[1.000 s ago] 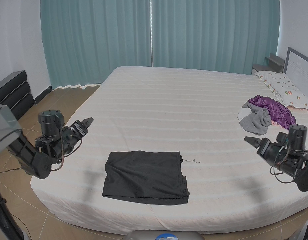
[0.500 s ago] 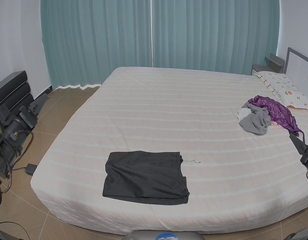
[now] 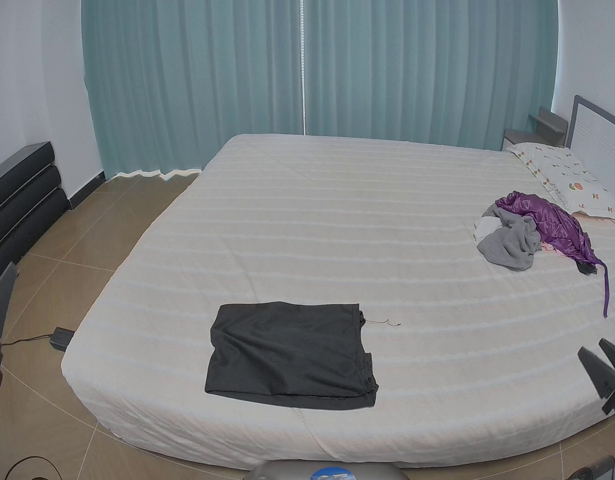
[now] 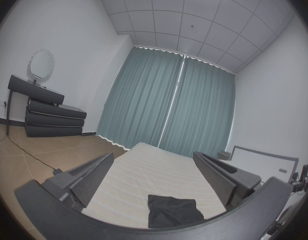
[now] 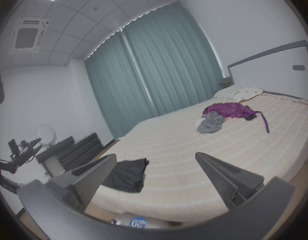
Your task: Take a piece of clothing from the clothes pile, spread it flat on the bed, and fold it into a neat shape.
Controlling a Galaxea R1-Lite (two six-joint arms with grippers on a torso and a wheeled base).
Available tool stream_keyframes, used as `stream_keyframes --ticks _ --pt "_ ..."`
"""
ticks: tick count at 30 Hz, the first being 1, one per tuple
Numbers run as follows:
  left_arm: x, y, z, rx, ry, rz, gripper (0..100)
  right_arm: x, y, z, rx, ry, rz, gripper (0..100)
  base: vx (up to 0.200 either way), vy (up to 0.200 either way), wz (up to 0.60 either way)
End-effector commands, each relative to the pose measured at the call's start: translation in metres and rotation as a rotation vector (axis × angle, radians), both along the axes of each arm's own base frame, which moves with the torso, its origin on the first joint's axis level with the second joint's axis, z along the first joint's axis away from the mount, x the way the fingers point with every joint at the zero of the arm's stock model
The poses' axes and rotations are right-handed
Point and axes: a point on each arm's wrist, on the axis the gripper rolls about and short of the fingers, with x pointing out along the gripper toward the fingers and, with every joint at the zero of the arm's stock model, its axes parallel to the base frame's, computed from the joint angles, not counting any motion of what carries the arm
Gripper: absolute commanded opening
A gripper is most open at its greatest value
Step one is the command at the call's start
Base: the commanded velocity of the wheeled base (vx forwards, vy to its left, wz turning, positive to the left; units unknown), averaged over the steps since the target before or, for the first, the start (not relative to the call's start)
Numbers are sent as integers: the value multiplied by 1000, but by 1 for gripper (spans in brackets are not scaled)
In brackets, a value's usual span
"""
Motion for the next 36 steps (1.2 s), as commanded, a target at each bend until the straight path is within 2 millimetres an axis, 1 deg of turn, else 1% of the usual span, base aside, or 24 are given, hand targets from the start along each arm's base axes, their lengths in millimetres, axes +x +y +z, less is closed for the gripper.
stream_keyframes --ticks 1,3,4,7,10,12,15,19,20,21,22,23,24,30,32,33,34,36 --pt "-73 4 -30 91 -112 20 100 -66 10 -11 -146 -208 245 100 0 0 0" --pt "-81 4 -40 109 -106 16 100 -81 9 -23 -153 -213 276 100 0 0 0" --pt "-84 5 -44 115 -105 16 100 -84 9 -26 -160 -197 272 100 0 0 0" --pt "-89 3 -50 124 -104 41 100 -85 9 -26 -170 -192 265 100 0 0 0" --pt "-95 1 -57 140 -128 13 100 -84 9 -26 -214 -210 264 100 0 0 0" --pt "-91 1 -63 175 -99 17 100 -81 9 -32 -309 -217 228 100 0 0 0" --pt "-85 2 -75 184 -66 49 100 -78 6 -35 -387 -221 112 100 0 0 0" --pt "-77 2 -91 240 -80 77 100 -71 4 -39 -407 -279 2 100 0 0 0" --pt "-76 2 -92 266 -91 91 100 -67 3 -43 -409 -311 -57 100 0 0 0" --pt "-76 2 -92 272 -89 94 100 -66 3 -44 -409 -321 -72 100 0 0 0" --pt "-76 3 -92 279 -85 103 100 -65 2 -44 -409 -336 -126 100 0 0 0" --pt "-76 3 -92 281 -87 104 100 -65 1 -44 -409 -337 -130 100 0 0 0" --pt "-76 3 -92 293 -83 114 100 -65 1 -43 -400 -336 -173 100 0 0 0" --pt "-75 4 -97 322 -21 166 100 -65 -2 -47 -404 -268 -268 100 0 0 0" --pt "-74 4 -103 333 39 182 100 -64 -2 -52 -410 -217 -280 100 0 0 0" --pt "-74 5 -103 334 44 185 100 -64 -2 -53 -410 -214 -281 100 0 0 0" --pt "-73 5 -110 334 114 197 100 -64 -3 -52 -408 -216 -291 100 0 0 0" --pt "-72 5 -114 326 148 192 100 -64 -3 -52 -411 -217 -291 100 0 0 0"
